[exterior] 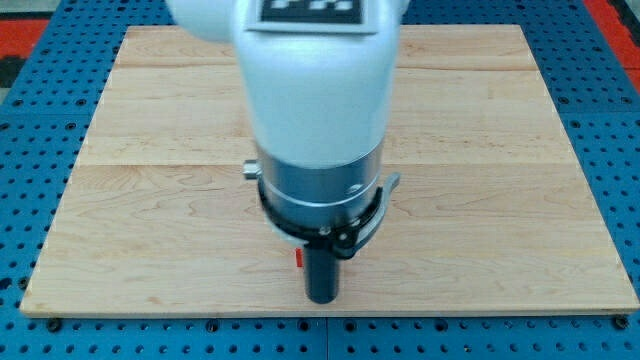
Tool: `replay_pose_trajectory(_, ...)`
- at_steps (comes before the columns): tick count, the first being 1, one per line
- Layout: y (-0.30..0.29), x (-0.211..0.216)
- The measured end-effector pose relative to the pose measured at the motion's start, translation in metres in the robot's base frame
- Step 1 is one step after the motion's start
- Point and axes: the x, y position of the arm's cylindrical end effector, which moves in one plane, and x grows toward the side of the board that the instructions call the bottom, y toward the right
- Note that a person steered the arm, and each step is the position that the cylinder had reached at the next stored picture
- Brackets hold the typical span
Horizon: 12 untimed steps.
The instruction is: Push the green star close to the green and red circles
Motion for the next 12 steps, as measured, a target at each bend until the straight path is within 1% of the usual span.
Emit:
replay_pose_trajectory(1, -0.004, -0.019)
replay_pose_trajectory(2, -0.005, 0.014)
replay_pose_trajectory(3, 0.000, 0.019)
replay_pose_trajectory(4, 0.029, -0.007)
replay_pose_trajectory(5, 0.100, -0.058)
replay_pose_trajectory(6, 0.108, -0.113)
replay_pose_trajectory(7, 0.108, -0.132)
replay_pose_trajectory(12, 0.105, -0.132)
